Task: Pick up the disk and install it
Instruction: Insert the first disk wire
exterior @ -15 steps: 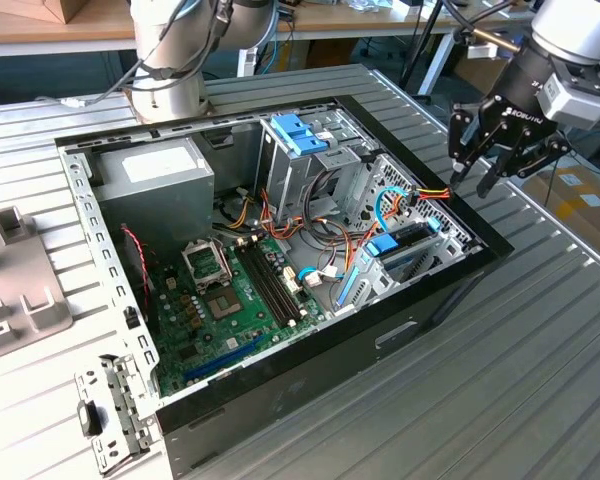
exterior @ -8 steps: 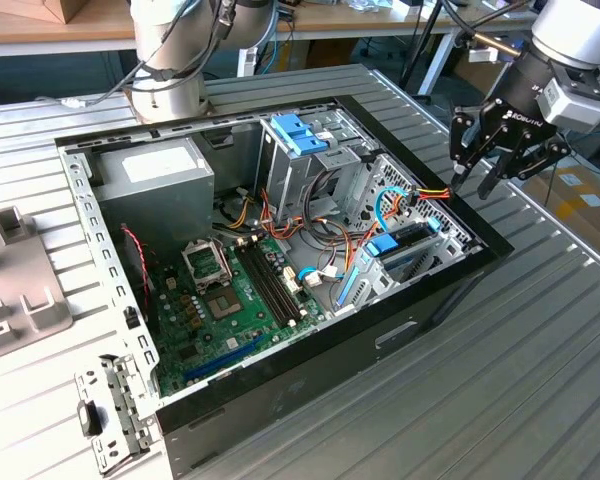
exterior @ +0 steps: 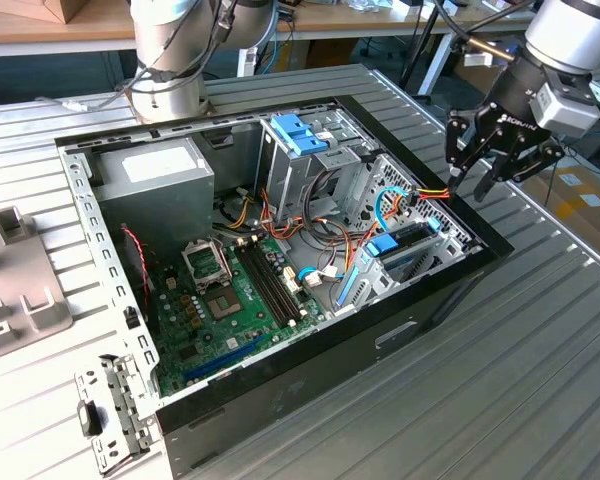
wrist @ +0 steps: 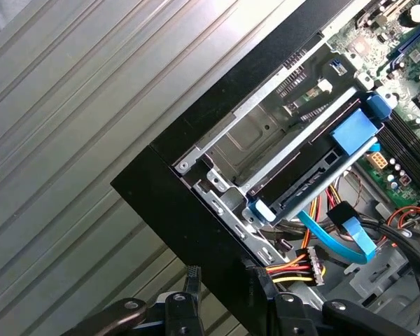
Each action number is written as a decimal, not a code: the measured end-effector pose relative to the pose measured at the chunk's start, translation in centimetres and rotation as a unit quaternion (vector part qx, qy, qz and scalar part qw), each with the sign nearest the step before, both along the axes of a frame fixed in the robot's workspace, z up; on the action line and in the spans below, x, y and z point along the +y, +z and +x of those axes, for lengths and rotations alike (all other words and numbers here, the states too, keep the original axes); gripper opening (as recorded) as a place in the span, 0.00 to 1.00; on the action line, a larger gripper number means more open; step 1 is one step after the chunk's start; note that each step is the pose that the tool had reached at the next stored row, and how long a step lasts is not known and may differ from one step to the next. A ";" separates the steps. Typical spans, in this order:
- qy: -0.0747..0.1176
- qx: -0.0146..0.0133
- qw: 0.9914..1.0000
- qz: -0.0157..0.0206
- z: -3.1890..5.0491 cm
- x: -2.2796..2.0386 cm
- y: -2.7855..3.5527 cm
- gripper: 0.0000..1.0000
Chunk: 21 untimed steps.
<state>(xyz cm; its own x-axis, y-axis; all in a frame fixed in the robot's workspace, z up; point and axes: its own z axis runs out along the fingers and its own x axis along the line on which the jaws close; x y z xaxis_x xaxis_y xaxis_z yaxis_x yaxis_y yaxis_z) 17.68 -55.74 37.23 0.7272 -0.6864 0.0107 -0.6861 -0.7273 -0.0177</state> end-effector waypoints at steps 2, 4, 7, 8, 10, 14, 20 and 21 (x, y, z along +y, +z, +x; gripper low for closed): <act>0.000 0.000 1.000 0.000 -0.06 0.15 -0.11 0.43; 0.000 0.000 1.000 0.000 -0.13 0.30 -0.29 0.43; 0.000 0.000 1.000 0.000 -0.18 0.46 -0.68 0.43; 0.000 0.000 1.000 0.000 -0.23 0.53 -0.80 0.43; 0.000 0.000 1.000 0.000 -0.33 0.64 -0.95 0.43; 0.000 0.000 1.000 0.000 -0.34 0.64 -0.97 0.43; 0.000 0.000 1.000 0.000 -0.34 0.64 -0.98 0.28; 0.000 0.000 1.000 0.000 -0.34 0.64 -0.97 0.22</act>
<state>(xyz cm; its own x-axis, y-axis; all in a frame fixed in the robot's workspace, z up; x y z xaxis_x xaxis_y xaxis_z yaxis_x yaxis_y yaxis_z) 17.33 -55.10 36.26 0.7272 -0.6863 0.0114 -0.6861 -0.7273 -0.0172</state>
